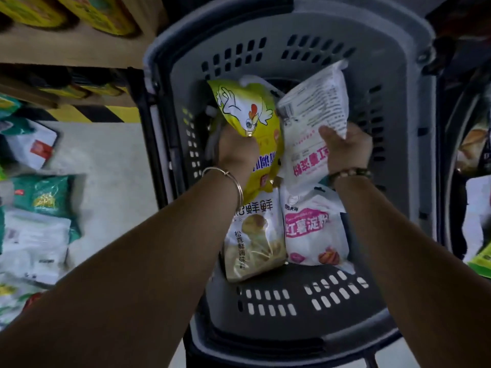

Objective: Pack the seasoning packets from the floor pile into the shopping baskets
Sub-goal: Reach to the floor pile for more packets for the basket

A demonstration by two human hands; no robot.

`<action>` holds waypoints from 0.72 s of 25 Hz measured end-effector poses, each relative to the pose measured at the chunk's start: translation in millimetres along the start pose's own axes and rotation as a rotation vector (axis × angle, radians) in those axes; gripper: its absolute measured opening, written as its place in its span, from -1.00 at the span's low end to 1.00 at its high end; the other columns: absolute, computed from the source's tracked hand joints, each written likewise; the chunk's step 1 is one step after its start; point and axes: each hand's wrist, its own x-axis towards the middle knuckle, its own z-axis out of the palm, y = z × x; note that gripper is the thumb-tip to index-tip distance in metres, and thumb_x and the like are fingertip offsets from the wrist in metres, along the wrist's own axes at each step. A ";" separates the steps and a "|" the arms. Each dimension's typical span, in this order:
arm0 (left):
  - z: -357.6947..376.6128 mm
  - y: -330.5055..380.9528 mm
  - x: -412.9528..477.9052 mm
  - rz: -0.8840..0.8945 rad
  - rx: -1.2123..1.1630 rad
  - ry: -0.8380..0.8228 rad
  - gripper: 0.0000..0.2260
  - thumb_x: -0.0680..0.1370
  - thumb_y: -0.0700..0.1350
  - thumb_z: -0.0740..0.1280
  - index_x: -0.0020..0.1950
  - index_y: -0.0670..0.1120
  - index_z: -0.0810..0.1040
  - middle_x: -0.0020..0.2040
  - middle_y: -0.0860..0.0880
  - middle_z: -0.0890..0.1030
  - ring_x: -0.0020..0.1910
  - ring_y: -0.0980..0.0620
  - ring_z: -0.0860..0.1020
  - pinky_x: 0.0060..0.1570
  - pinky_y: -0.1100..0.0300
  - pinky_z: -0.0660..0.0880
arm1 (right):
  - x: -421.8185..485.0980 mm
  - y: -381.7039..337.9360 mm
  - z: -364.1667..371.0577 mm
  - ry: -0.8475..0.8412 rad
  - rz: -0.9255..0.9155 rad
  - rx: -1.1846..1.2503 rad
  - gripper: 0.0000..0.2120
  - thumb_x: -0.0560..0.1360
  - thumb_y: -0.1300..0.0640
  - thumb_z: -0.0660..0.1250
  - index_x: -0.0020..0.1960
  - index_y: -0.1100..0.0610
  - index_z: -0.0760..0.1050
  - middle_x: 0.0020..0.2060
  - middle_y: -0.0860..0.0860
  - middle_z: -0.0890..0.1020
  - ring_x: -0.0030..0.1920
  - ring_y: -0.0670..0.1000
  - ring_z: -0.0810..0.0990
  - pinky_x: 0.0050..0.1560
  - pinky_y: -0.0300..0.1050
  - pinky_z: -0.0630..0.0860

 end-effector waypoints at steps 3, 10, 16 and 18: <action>11.9 -16.2 19.0 -0.145 -0.027 0.023 -0.70 0.54 -0.30 0.25 0.28 -0.21 0.46 0.22 -0.18 0.54 0.17 -0.11 0.52 0.01 0.15 0.45 | 10.8 23.3 5.3 0.012 0.077 -0.060 -0.81 0.46 0.15 0.38 0.02 0.23 0.57 -0.10 0.08 0.64 -0.07 0.06 0.61 -0.16 -0.15 0.47; 11.1 -21.8 -6.5 -0.109 -0.094 0.258 -0.50 0.46 -0.25 0.38 0.37 -0.12 0.33 0.30 -0.13 0.42 0.24 -0.10 0.42 0.15 0.22 0.43 | -13.7 13.3 -0.3 0.232 -0.357 -0.397 -0.51 0.43 0.26 0.32 0.35 0.22 0.35 0.24 0.21 0.46 0.21 0.20 0.47 0.13 -0.08 0.38; 28.4 -55.3 -12.3 0.429 0.747 -0.061 -0.24 0.54 0.25 0.19 0.56 0.04 -0.15 0.54 -0.16 -0.28 0.51 -0.19 -0.26 0.41 -0.17 -0.25 | 12.1 25.0 17.1 -0.255 -0.507 -0.965 -0.30 0.51 0.02 0.24 0.53 0.01 -0.06 0.52 0.15 -0.11 0.50 0.21 -0.17 0.40 0.23 -0.24; 36.5 -61.4 5.9 0.402 0.876 -0.083 -0.27 0.56 0.29 0.07 0.55 0.02 -0.22 0.53 -0.21 -0.30 0.50 -0.25 -0.25 0.40 -0.29 -0.15 | 27.1 36.4 23.7 -0.309 -0.484 -1.006 -0.29 0.54 -0.06 0.17 0.52 -0.05 -0.19 0.51 0.12 -0.22 0.48 0.21 -0.26 0.37 0.26 -0.30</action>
